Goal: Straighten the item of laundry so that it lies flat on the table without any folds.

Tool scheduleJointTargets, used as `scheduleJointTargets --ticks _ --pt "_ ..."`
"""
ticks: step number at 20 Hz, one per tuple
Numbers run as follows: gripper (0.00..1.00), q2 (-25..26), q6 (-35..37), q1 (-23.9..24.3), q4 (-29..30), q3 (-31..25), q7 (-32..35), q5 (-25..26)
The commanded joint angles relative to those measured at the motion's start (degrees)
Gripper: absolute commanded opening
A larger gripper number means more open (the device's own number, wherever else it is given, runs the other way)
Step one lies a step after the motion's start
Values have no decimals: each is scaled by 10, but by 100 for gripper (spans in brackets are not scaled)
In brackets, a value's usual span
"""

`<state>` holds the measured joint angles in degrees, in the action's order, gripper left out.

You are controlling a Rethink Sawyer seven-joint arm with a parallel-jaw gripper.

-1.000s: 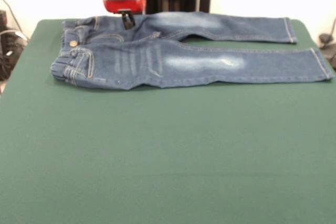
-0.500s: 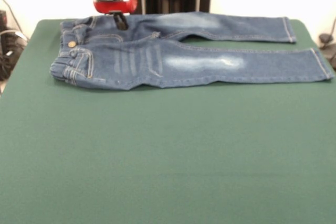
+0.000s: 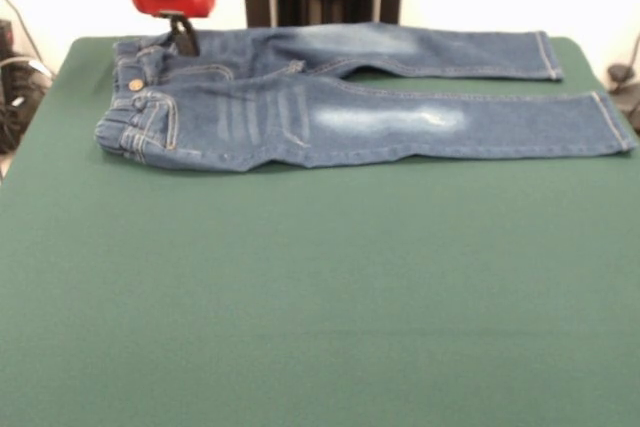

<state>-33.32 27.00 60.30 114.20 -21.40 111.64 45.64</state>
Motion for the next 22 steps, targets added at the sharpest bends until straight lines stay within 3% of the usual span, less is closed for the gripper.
scheduleJointTargets --ticks 1,6,11,16,22 --pt "0 -40 33 -11 -51 -51 -113 24" --pt "0 -54 9 -32 -15 -40 -70 28" --pt "0 -55 -66 -89 57 -29 28 18" --pt "0 -42 -105 -179 77 5 103 -2" --pt "0 19 -121 -184 48 -30 53 -24"
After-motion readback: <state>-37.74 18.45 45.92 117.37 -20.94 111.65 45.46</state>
